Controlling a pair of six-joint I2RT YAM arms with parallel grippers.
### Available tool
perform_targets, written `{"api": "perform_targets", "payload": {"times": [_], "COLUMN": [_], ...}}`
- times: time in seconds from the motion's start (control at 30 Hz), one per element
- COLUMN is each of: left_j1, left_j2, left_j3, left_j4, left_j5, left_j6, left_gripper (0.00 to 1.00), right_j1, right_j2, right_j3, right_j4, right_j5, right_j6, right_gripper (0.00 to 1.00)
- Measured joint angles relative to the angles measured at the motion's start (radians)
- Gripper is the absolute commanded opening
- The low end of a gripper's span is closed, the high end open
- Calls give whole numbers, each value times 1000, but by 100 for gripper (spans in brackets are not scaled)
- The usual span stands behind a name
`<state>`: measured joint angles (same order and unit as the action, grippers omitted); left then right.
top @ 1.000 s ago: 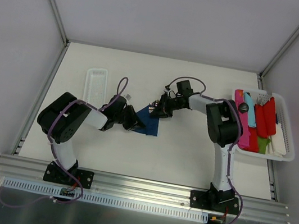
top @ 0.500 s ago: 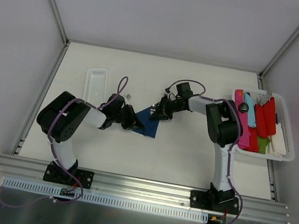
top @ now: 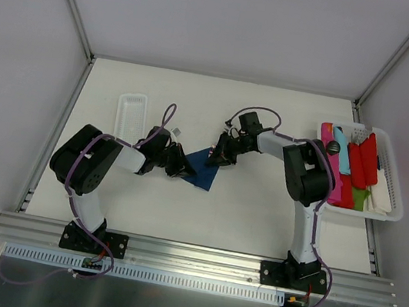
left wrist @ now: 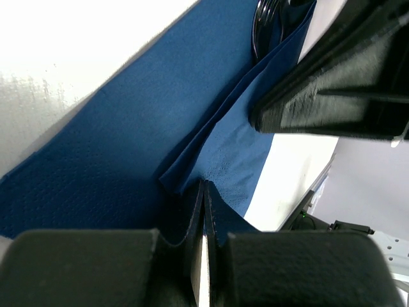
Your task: Place the utensils on the paper napkin and roll it up
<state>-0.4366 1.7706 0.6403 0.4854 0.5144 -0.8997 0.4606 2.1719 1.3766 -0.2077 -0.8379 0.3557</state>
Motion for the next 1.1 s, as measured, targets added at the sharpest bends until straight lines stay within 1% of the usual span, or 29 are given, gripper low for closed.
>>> {"api": "perform_targets", "payload": {"times": [0.07,0.13,0.37,0.6,0.73,1.1], "left_j1": [0,0,0,0,0,0], "left_j2": [0,0,0,0,0,0], "left_j3": [0,0,1,3,3,3], "left_j4": [-1,-1,-2,-6,-6,-8], "left_j5": [0,0,0,1,1,1], "left_j6": [0,0,0,0,0,0], "left_gripper": [0,0,0,0,0,0], "right_j1": [18,40,125,132,135,140], "right_j2": [-22,-37,-56,-44,-18,14], "right_j3": [8,31,109,171,196,235], "right_j4": [-44,-96,-202,-286,-304,-338], "right_j5": [49,101,261,365,397,407], "right_j6": [-33,-70,-217,-299,-330,-360], "right_gripper": [8,6,4,3,3,3]}}
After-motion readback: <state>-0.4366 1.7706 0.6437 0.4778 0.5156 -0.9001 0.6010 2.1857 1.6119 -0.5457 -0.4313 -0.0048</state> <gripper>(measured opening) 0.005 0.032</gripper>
